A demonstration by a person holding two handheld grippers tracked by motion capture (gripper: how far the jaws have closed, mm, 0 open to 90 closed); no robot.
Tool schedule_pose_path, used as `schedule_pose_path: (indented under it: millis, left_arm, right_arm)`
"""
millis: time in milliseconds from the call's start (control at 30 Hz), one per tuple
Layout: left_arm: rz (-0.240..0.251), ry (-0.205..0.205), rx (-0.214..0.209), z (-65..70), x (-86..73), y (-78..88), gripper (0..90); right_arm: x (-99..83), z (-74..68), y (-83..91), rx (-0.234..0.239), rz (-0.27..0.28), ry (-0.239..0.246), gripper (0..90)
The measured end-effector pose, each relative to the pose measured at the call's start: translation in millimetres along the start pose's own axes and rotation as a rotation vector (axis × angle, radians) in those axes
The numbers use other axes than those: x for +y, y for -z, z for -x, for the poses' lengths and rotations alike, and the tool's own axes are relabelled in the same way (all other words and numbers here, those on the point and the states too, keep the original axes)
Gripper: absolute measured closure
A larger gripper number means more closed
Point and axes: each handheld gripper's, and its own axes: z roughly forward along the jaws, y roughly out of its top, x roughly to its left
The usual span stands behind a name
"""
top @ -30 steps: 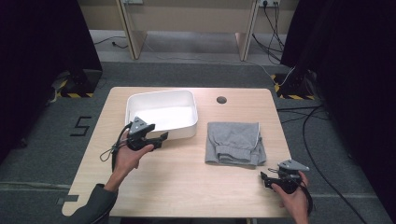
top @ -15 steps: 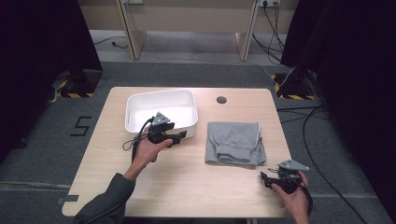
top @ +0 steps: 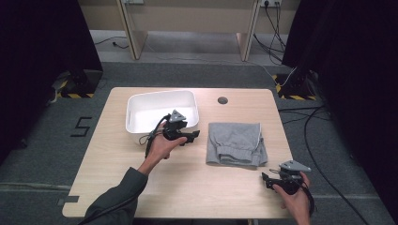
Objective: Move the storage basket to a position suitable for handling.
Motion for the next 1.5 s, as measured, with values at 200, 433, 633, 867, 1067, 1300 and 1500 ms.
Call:
schedule_pose_path:
  millis: [200, 433, 633, 867, 1067, 1300, 1500]
  left_arm:
    - [-0.001, 0.013, -0.026, 0.8, -2.8, 5.3, 31.6]
    - [-0.002, 0.007, -0.034, 5.8, -8.6, 13.0, 31.5]
    - [-0.003, 0.004, -0.045, 12.2, -14.5, 20.5, 29.3]
    - [0.006, -0.008, -0.050, 19.8, -19.3, 23.6, 28.7]
    - [0.031, 0.009, -0.051, 24.0, -19.7, 25.4, 27.9]
    - [0.096, 0.008, -0.038, 34.9, -15.0, 38.7, 23.2]
    - [0.115, -0.012, -0.071, 51.8, -13.9, 46.0, 22.9]
  right_arm:
    - [0.0, 0.0, 0.0, 0.000, 0.000, -0.001, 16.2]
    - [0.0, 0.0, 0.0, 0.000, -0.001, -0.002, 16.2]
    - [0.2, 0.5, 0.0, -0.001, -0.001, 0.001, 16.1]
    - [0.4, 1.1, -0.3, 0.000, 0.000, 0.005, 16.1]
    - [0.5, 0.9, -0.3, -0.001, -0.002, 0.000, 16.1]
    - [0.6, 1.1, -0.2, -0.002, -0.004, 0.002, 16.2]
    - [0.8, 2.4, 1.3, 0.015, 0.017, -0.011, 18.6]
